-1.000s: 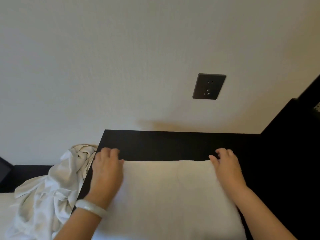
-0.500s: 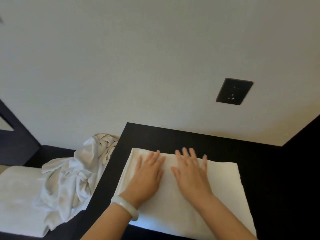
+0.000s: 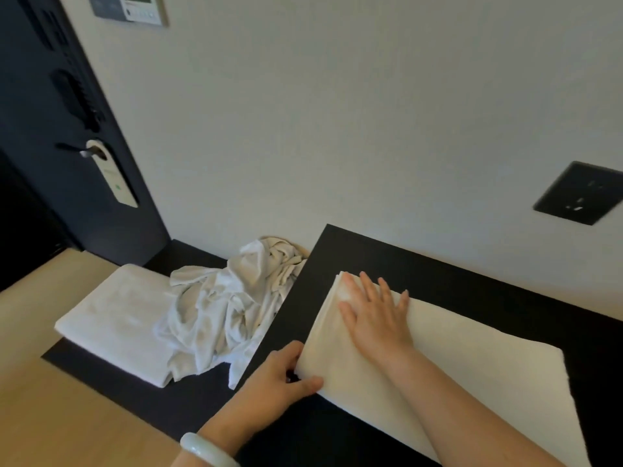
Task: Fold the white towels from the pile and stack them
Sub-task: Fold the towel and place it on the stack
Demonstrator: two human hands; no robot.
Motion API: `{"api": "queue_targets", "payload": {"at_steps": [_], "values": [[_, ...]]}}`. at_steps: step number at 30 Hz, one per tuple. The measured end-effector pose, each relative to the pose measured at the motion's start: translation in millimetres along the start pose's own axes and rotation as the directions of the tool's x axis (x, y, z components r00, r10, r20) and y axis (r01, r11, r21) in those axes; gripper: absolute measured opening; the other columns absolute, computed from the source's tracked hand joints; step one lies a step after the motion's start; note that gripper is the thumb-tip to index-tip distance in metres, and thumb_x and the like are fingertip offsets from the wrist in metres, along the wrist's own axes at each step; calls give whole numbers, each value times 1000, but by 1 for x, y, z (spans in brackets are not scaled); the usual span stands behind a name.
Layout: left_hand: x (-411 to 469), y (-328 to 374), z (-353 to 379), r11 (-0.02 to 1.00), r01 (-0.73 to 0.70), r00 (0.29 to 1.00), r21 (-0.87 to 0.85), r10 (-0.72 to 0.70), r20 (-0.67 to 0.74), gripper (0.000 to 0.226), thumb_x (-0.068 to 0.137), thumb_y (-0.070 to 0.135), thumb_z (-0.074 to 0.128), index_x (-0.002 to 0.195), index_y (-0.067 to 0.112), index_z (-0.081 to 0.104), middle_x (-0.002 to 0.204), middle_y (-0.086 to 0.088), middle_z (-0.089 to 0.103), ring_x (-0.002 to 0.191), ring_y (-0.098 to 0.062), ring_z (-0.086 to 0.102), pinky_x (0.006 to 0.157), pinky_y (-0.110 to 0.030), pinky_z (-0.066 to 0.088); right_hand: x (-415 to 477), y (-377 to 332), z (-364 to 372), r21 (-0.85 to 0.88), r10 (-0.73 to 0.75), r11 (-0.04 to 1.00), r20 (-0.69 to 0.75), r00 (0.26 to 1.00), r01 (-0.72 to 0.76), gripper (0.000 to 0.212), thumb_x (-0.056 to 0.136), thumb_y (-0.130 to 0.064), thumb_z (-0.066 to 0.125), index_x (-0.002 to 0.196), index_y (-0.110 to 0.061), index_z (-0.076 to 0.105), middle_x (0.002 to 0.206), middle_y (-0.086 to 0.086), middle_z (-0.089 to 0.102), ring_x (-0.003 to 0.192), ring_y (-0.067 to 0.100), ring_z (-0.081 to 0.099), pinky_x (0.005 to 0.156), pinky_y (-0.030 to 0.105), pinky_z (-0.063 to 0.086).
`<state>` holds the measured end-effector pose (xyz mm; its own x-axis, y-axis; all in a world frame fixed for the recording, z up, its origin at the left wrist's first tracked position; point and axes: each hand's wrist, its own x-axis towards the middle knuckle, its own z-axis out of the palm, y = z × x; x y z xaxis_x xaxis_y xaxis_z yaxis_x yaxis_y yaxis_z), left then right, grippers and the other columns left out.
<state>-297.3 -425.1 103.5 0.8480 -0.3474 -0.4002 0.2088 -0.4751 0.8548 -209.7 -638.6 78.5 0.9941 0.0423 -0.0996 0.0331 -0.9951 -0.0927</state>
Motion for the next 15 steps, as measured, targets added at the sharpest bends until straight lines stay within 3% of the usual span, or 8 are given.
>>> {"api": "queue_targets", "payload": {"at_steps": [2, 5, 10, 15], "values": [[-1, -1, 1, 998, -14, 1000, 59, 14, -11, 27, 82, 54, 65, 102, 39, 54, 103, 7, 55, 100, -8, 52, 90, -29, 41, 0, 2, 1, -1, 10, 1000, -14, 1000, -10, 63, 91, -59, 0, 152, -44, -6, 165, -4, 12, 151, 27, 10, 115, 67, 3], [2, 9, 3, 991, -38, 994, 125, 50, -100, 21, 88, 54, 60, 97, 38, 50, 101, 7, 51, 100, -14, 48, 82, -27, 40, -2, 2, 2, 3, 17, 1000, -26, 1000, -17, 60, 95, -58, 7, 153, -44, -3, 165, -5, 13, 151, 26, 11, 116, 65, 4], [1, 24, 19, 996, -68, 957, 49, 79, -280, 16, 97, 44, 53, 97, 29, 47, 95, 6, 58, 100, -20, 53, 80, -32, 48, -5, 8, 2, 29, 5, 1000, -57, 998, -4, 58, 96, -55, 4, 153, -45, 2, 162, -5, 20, 151, 18, 14, 120, 58, 3], [0, 12, 26, 996, 64, 951, 55, -44, -306, 18, 100, 42, 46, 96, 25, 45, 87, 3, 56, 97, -20, 52, 80, -35, 50, -8, 8, 3, 58, -7, 998, -101, 995, 13, 57, 98, -52, 1, 153, -46, 12, 157, -7, 32, 147, 12, 22, 121, 53, 6]]}}
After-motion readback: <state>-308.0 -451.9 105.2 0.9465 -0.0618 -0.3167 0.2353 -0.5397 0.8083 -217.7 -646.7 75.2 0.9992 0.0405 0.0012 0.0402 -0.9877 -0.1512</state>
